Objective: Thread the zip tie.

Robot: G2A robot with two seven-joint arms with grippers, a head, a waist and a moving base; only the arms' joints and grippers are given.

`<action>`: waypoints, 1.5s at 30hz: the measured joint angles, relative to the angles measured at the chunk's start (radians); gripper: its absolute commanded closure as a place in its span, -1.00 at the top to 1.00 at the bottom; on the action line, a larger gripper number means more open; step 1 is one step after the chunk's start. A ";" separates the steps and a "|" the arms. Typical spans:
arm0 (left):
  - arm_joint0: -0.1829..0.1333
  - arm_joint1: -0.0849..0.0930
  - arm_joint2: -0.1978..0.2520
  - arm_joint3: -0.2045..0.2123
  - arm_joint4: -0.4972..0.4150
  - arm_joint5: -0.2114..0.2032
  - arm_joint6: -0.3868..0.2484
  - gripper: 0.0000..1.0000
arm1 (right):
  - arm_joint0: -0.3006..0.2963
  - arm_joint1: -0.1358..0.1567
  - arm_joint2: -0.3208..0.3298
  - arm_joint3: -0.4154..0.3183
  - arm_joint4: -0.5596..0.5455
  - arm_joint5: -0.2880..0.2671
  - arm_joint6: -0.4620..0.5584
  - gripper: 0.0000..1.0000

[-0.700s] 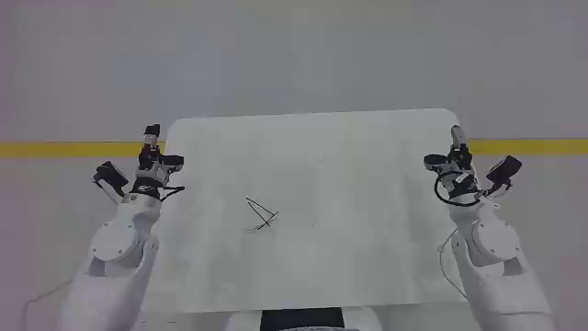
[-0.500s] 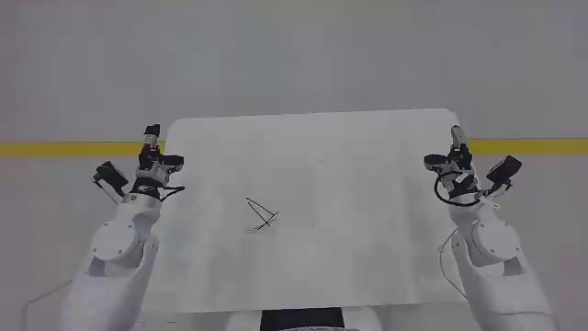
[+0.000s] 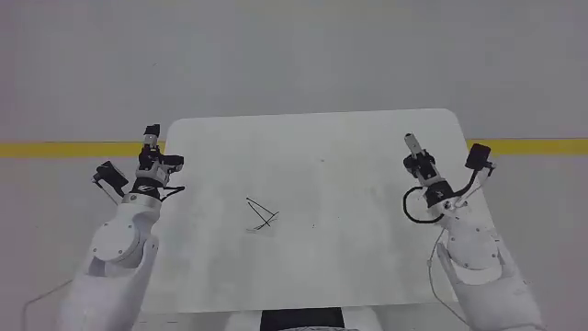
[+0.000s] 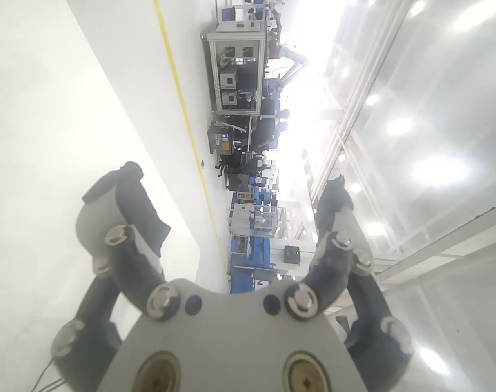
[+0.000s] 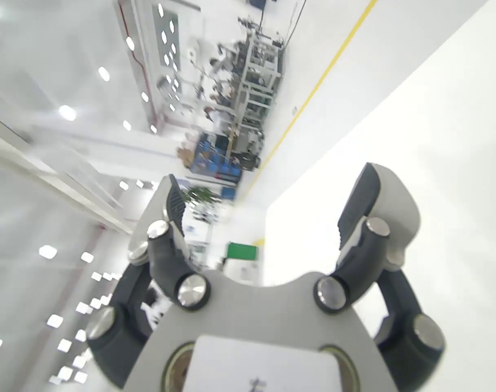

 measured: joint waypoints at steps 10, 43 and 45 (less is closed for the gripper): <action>0.000 0.000 0.000 0.000 0.000 0.000 0.000 1.00 | -0.005 0.001 -0.016 -0.003 -0.100 -0.018 0.026 1.00; 0.000 0.000 0.000 0.000 0.000 0.000 0.000 1.00 | 0.286 -0.032 -0.401 0.030 -0.576 0.084 0.283 1.00; 0.000 0.000 0.000 0.000 0.000 0.000 0.000 1.00 | 0.329 -0.038 -0.446 0.038 -0.633 0.086 0.326 1.00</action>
